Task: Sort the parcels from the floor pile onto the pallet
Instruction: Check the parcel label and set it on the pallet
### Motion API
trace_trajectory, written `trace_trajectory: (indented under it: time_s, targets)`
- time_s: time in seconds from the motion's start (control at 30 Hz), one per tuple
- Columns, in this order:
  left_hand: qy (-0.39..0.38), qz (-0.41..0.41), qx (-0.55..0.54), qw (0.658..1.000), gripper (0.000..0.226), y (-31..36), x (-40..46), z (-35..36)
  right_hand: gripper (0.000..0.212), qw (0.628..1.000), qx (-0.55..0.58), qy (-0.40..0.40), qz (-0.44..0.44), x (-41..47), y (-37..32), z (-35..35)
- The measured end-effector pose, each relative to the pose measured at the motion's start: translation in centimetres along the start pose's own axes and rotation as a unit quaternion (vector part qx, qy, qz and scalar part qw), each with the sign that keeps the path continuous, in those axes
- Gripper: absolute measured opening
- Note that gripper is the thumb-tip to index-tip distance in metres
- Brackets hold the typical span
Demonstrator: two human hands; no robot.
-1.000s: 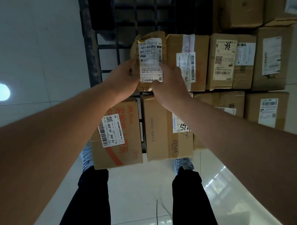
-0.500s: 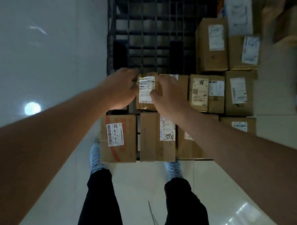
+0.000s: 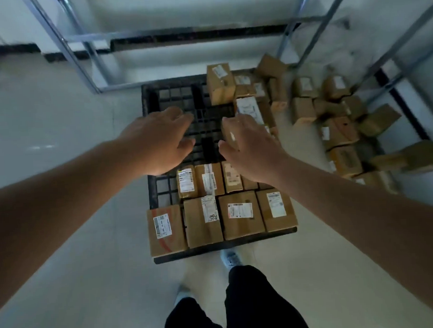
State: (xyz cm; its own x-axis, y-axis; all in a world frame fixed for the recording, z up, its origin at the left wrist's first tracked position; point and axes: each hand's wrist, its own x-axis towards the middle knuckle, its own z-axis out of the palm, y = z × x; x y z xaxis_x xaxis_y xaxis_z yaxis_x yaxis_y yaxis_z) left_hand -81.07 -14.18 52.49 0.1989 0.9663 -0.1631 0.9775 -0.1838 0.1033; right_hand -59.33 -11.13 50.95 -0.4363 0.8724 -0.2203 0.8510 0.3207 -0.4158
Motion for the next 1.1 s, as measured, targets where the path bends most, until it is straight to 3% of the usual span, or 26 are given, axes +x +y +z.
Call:
trace_trajectory:
  time_s: [0.27, 0.47, 0.87, 1.1]
  targets:
    - [0.054, 0.14, 0.072, 0.986, 0.078, 9.1, -9.2, -12.9, 0.065, 0.99, -0.045, 0.117, 0.07, -17.7, -3.9, -10.6]
    - [0.083, 0.228, 0.086, 0.966, 0.08, 17.8, -12.7, -19.0, 0.058, 0.975, -0.052, 0.178, 0.119, -29.9, -2.5, -16.0]
    - [0.118, 0.312, 0.065, 0.941, 0.082, 40.4, -13.1, -21.5, 0.079, 0.954, -0.043, 0.227, 0.19, -46.7, 10.6, -23.2]
    - [0.11, 0.342, 0.024, 0.933, 0.076, 51.9, -10.5, -20.4, 0.065, 0.945, -0.041, 0.24, 0.218, -53.0, 20.5, -26.9]
